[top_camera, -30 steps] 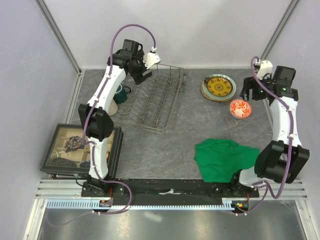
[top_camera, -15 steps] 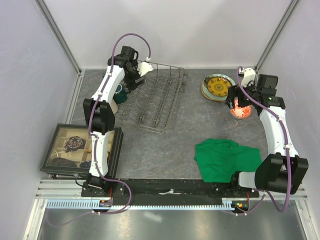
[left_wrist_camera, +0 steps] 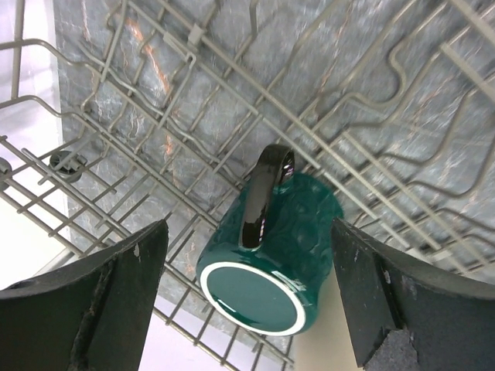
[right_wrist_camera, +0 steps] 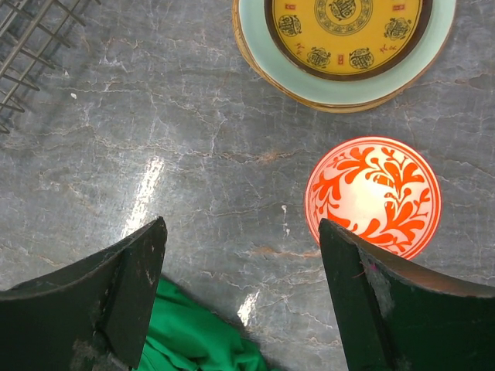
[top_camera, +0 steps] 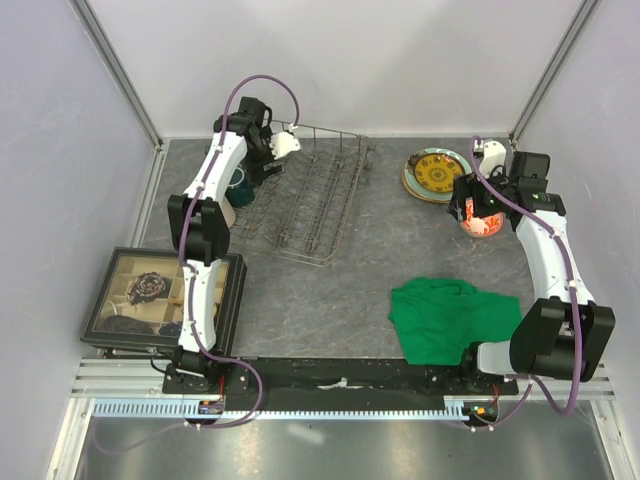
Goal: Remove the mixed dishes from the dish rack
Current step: Pick up the cup from the dish rack.
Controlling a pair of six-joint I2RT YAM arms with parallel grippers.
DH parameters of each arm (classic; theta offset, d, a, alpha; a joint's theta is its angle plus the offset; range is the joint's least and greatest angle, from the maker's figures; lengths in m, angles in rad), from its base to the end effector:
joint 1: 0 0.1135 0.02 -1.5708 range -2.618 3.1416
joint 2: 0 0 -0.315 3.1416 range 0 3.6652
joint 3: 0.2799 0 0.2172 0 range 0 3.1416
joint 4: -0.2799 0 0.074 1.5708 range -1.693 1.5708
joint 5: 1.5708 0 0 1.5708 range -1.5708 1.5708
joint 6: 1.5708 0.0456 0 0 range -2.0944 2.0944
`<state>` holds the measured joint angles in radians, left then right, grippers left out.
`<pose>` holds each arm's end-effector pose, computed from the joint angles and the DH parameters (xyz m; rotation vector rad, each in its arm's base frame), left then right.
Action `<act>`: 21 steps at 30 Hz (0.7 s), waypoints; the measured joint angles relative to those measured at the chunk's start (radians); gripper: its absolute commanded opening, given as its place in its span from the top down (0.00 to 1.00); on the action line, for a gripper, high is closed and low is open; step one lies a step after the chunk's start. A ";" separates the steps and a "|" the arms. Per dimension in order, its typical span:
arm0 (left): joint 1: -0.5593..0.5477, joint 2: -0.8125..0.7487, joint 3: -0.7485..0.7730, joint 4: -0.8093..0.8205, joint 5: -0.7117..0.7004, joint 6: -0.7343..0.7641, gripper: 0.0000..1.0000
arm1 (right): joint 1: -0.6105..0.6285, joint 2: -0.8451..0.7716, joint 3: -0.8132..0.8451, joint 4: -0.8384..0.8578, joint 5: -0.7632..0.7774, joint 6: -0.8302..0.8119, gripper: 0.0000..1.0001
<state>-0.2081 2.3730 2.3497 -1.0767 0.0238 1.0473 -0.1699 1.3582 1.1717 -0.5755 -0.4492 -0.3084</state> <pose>0.4995 -0.1066 0.2810 1.5875 2.1748 0.2338 0.2527 -0.0233 0.3622 -0.3743 2.2247 0.2707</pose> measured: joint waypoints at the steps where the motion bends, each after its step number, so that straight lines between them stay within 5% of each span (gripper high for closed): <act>1: 0.005 0.003 0.000 -0.002 0.000 0.013 0.09 | 0.000 0.003 -0.001 0.000 0.000 0.000 0.12; 21: 0.018 0.084 0.008 -0.014 0.024 0.220 0.13 | 0.003 0.021 -0.010 0.001 -0.003 -0.002 0.12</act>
<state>-0.1902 2.4565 2.3573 -1.0912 0.0475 1.2678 -0.1673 1.3796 1.1614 -0.5743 -0.4522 -0.3099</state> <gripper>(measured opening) 0.886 0.880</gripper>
